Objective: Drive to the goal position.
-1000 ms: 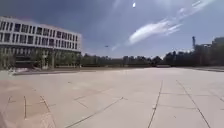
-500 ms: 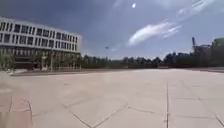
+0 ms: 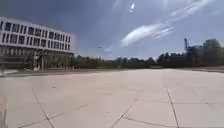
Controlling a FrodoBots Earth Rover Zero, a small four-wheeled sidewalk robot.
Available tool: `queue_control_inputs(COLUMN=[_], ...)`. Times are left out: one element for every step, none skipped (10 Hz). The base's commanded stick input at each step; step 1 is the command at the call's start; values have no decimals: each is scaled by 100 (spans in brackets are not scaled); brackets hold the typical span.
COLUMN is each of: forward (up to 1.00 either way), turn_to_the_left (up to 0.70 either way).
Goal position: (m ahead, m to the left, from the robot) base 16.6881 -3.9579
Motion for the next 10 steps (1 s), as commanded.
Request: queue_control_inputs(forward=[70, 70, 70, 70, 70, 70, 70, 70, 70, 70], turn_to_the_left=[-1, -1, -1, -1, -1, -1, -1, -1, -1, -1])
